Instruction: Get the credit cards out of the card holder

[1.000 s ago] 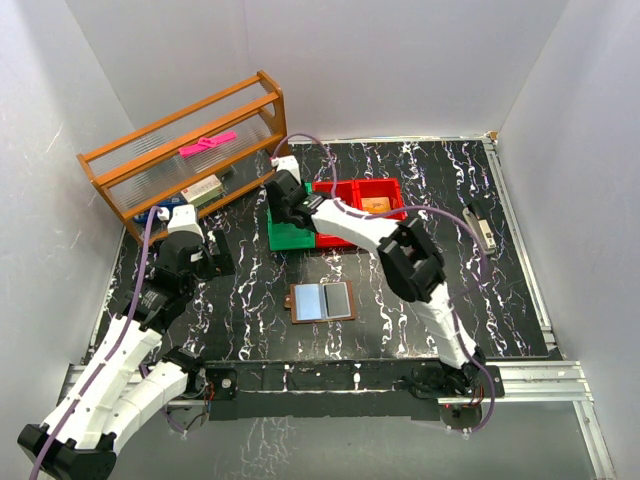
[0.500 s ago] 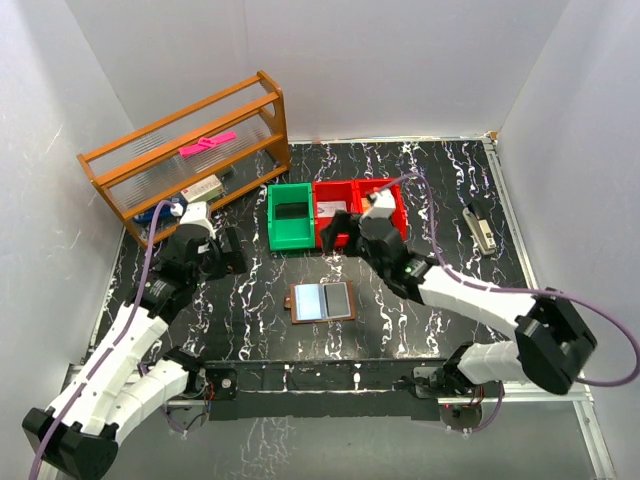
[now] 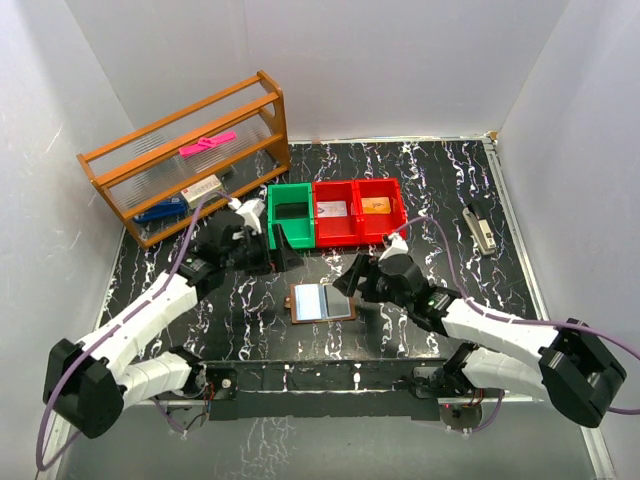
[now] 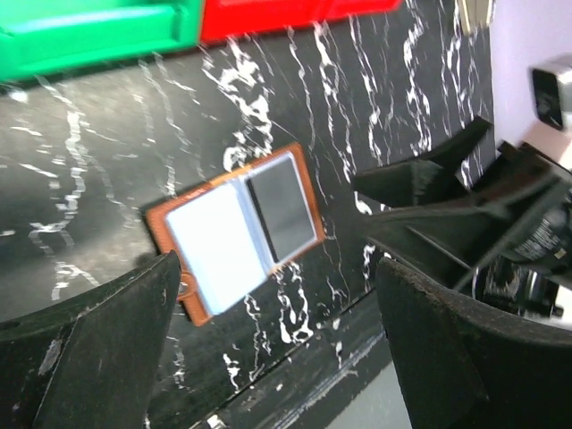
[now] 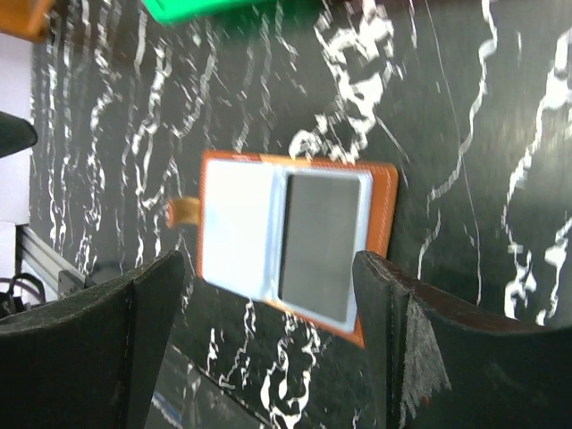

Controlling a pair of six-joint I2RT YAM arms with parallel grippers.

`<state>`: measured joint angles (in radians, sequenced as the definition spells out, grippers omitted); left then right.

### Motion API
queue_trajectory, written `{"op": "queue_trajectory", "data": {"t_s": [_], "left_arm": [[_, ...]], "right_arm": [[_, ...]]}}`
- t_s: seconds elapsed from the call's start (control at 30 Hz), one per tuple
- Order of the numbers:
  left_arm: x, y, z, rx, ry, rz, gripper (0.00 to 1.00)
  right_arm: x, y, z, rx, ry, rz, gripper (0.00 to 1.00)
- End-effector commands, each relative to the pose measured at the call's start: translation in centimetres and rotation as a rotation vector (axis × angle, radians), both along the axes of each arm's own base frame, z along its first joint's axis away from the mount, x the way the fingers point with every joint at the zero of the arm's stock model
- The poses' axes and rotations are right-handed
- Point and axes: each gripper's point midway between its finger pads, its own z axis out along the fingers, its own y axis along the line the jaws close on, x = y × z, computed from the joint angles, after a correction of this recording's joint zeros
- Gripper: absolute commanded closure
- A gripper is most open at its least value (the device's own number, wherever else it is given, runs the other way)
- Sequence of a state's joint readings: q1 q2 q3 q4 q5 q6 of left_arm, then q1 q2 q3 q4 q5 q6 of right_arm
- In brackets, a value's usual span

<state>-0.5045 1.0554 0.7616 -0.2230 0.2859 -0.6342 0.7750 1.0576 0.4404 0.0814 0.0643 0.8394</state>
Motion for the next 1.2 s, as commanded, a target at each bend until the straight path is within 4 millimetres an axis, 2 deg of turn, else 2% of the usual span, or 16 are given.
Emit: {"op": "queue_trajectory", "data": {"t_s": [0.0, 0.17, 0.4, 0.6, 0.73, 0.9, 1.07, 1.17], "left_arm": [[-2.0, -3.7, -1.1, -0.011, 0.048, -0.115, 0.12], [-3.4, -5.3, -3.6, 0.063, 0.089, -0.124, 0.17], [-3.6, -5.8, -5.0, 0.078, 0.131, -0.112, 0.21], [-3.7, -6.4, -6.1, 0.101, 0.168, -0.118, 0.25], [-3.9, -6.8, -6.7, 0.115, 0.187, -0.121, 0.32], [-3.6, -7.6, -6.5, 0.117, 0.179, -0.131, 0.44], [-3.4, -8.2, -8.0, 0.141, 0.208, -0.135, 0.57], [-3.5, -8.1, -9.1, 0.153, 0.234, -0.119, 0.59]], "right_arm": [[-1.8, 0.8, -1.4, 0.075, 0.124, 0.022, 0.28], [-2.2, 1.1, -3.0, 0.046, 0.184, 0.032, 0.38], [-1.7, 1.7, -3.5, 0.029, 0.201, 0.045, 0.53], [-0.8, 1.7, -4.7, -0.043, 0.241, 0.018, 0.61], [-0.5, 0.9, -5.8, -0.080, 0.259, -0.014, 0.68], [-0.7, 0.3, -6.8, -0.097, 0.277, -0.025, 0.70], [-1.1, -0.1, -7.8, -0.102, 0.302, -0.032, 0.74], [-1.4, -0.3, -8.3, -0.098, 0.316, -0.040, 0.75]]}}
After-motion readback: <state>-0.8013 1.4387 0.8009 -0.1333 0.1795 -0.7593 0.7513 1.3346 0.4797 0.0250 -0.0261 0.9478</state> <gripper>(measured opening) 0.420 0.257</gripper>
